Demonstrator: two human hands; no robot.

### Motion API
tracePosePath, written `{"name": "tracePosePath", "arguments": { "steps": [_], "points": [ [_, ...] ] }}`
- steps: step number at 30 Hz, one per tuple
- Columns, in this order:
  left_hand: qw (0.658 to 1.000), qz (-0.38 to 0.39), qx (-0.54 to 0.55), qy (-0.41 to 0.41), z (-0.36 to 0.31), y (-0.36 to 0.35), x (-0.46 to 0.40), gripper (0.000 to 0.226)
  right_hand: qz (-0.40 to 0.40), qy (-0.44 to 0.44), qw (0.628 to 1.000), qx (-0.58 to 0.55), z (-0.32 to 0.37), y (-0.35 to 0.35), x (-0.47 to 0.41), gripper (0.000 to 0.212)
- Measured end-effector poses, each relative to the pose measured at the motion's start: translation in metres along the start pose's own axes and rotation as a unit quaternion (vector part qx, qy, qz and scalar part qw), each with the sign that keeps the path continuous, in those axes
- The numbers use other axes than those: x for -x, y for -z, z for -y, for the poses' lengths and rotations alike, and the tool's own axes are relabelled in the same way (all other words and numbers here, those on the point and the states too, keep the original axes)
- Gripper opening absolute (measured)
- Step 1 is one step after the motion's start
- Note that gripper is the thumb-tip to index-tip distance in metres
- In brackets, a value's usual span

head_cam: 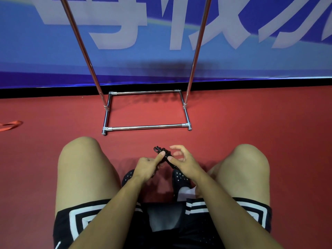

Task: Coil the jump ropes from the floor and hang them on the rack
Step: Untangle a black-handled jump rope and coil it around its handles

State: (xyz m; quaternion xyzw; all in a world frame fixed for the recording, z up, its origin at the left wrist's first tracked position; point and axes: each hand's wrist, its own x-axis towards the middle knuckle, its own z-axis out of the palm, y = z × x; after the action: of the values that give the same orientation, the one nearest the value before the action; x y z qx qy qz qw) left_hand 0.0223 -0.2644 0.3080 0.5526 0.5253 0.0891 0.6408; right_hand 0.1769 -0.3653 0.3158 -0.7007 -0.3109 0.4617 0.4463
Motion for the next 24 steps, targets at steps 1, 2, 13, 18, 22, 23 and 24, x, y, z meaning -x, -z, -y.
{"name": "tracePosePath", "arguments": {
  "steps": [1,2,13,18,22,23,24],
  "points": [
    [1.000,0.011,0.002,-0.003,0.000,0.000,0.000,0.072,-0.006,-0.013,1.000,-0.014,0.001,0.001,0.001,0.043],
    [1.000,0.019,0.007,-0.007,-0.001,0.000,0.000,0.067,-0.003,-0.028,0.999,-0.039,0.001,0.001,0.000,0.054],
    [0.994,0.070,0.060,-0.050,-0.007,-0.001,0.005,0.086,0.098,-0.117,0.962,-0.226,0.009,0.001,0.002,0.043],
    [0.994,0.088,0.058,-0.024,-0.010,-0.004,0.010,0.046,0.024,-0.078,0.975,-0.206,0.002,-0.003,-0.001,0.029],
    [0.986,0.066,0.152,0.016,-0.016,-0.008,0.009,0.034,-0.040,-0.077,0.980,-0.179,-0.002,0.001,-0.005,0.029],
    [0.983,0.061,0.171,0.014,-0.017,-0.007,0.008,0.036,-0.044,-0.084,0.979,-0.178,-0.002,0.002,-0.005,0.029],
    [0.981,0.062,0.181,0.004,-0.017,-0.006,0.007,0.038,-0.046,-0.091,0.979,-0.178,-0.002,0.003,-0.005,0.030]
  ]
}}
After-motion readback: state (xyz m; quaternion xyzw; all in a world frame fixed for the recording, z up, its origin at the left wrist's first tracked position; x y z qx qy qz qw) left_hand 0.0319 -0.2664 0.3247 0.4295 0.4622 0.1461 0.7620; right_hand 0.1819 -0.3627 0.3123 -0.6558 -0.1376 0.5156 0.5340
